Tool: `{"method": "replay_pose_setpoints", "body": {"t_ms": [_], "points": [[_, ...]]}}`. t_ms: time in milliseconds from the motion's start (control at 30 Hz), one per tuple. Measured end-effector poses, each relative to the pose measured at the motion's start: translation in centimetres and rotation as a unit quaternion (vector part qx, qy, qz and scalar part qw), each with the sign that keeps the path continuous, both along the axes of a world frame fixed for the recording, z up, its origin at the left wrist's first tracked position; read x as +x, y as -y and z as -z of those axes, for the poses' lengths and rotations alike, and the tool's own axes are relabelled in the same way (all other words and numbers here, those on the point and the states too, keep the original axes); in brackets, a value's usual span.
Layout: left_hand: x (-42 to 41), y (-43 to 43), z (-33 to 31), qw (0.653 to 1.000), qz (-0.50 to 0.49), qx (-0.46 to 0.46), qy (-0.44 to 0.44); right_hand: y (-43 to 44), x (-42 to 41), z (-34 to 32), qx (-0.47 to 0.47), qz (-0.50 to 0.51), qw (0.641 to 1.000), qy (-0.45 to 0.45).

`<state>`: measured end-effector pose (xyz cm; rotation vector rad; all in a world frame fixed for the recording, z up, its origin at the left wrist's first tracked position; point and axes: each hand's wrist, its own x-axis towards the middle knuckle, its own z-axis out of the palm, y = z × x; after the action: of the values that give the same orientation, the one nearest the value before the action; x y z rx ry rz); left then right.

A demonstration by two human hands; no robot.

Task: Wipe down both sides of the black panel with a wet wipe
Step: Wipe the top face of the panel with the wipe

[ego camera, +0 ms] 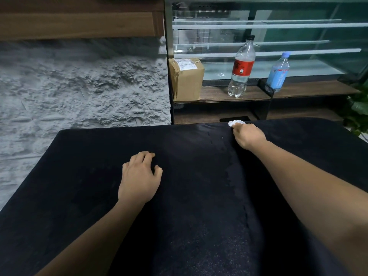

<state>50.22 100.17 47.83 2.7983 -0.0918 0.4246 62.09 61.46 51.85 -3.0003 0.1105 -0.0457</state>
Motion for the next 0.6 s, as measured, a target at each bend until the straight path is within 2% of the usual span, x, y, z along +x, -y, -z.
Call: {"method": "replay_pose_setpoints", "body": {"t_ms": [200,400,600], "points": [[0.0,0.0,0.0,1.0,0.0,0.001,0.0,-2.5,-0.5,-0.6,0.017,0.012,1.0,-0.009],[0.1,-0.1,0.0,1.0,-0.001,0.002,-0.005,-6.3,-2.0,0.3,0.094,-0.04,0.994,0.033],[0.1,0.0,0.0,1.0,0.001,0.003,-0.005,-10.6,-4.1,1.0,0.082,-0.09,0.992,0.028]]}}
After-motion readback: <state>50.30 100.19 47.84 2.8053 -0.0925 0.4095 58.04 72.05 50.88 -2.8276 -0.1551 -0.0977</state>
